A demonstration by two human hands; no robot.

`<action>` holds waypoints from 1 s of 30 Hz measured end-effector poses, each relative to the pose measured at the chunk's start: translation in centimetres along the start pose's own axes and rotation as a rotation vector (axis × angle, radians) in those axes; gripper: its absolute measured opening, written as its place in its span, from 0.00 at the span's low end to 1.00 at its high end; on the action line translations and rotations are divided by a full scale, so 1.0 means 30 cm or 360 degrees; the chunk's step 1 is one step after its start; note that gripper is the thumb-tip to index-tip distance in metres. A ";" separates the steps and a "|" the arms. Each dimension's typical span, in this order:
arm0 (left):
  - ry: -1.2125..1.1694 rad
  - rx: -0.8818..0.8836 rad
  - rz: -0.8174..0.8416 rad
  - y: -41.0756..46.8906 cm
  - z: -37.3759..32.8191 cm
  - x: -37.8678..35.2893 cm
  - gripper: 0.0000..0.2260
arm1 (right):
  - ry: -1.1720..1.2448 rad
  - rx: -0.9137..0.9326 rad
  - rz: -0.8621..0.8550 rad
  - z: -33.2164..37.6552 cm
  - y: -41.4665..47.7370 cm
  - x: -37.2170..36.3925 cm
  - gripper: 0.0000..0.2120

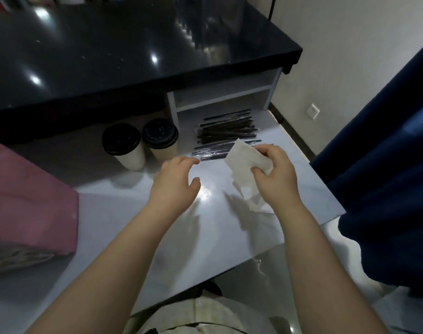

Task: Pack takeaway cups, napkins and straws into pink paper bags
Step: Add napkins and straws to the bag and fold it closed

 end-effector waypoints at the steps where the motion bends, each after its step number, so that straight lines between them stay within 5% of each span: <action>1: 0.0012 -0.0027 -0.0038 -0.008 0.002 0.048 0.19 | 0.0010 0.0033 -0.0026 0.047 0.006 -0.004 0.22; 10: 0.0233 -0.0110 -0.0442 -0.180 0.084 0.518 0.20 | 0.0170 0.0366 0.0110 0.555 0.080 -0.221 0.19; 20: 0.0124 0.0158 -0.0788 -0.556 0.505 0.905 0.19 | 0.0324 0.0825 0.0317 1.121 0.049 -0.566 0.22; 26: -0.0206 0.0373 -0.0794 -0.810 0.919 1.009 0.17 | 0.0688 0.0988 0.0662 1.351 -0.028 -0.848 0.19; 30: -0.0349 0.0257 -0.0712 -0.857 1.060 1.021 0.20 | 0.0615 0.1023 0.0783 1.417 -0.065 -1.031 0.17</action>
Point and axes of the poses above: each hand's wrist, its own y-axis towards the middle knuckle, its own x-axis out of the back of the hand, z = x × y, the point moved 10 cm from there along y, towards the middle knuckle, and after that the axes turned 14 degrees about z, right-handed, at the moved point
